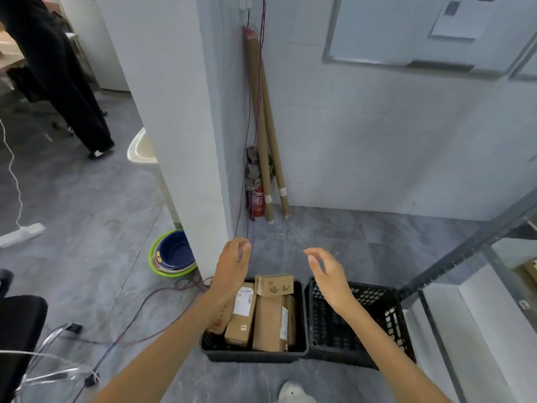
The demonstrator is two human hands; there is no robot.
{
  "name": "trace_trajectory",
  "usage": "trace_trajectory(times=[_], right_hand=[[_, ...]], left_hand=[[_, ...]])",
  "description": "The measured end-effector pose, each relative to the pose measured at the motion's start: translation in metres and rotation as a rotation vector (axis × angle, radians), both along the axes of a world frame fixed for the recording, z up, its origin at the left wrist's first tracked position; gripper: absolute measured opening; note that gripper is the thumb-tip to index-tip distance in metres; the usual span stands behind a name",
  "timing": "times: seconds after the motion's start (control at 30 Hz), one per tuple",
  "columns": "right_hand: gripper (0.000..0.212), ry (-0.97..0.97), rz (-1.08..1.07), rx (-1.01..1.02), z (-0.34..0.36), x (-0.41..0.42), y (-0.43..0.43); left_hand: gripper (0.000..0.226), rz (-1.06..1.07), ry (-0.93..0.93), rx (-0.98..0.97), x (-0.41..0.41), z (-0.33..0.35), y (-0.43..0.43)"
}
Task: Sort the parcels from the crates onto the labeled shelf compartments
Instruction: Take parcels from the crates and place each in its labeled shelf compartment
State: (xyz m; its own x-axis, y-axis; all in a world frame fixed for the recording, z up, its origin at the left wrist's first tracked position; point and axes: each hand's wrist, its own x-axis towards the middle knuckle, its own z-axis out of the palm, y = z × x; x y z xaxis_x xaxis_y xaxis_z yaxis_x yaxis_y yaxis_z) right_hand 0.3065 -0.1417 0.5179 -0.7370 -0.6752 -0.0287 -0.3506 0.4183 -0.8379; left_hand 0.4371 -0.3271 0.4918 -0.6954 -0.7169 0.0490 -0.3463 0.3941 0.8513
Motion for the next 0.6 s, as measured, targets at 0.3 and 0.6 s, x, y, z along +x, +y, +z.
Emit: trace_trajectory(times=[0.3,0.6], right_hand=[[0.025,-0.038,0.103,0.12,-0.036,-0.07,-0.015],[0.026,-0.234,0.014,0.241,-0.136,-0.138,-0.038]], left_hand=[[0.022,0.08,-0.063,0.202,-0.053,-0.049,-0.004],[0.015,0.184,-0.182,0.349,-0.1,-0.135,-0.022]])
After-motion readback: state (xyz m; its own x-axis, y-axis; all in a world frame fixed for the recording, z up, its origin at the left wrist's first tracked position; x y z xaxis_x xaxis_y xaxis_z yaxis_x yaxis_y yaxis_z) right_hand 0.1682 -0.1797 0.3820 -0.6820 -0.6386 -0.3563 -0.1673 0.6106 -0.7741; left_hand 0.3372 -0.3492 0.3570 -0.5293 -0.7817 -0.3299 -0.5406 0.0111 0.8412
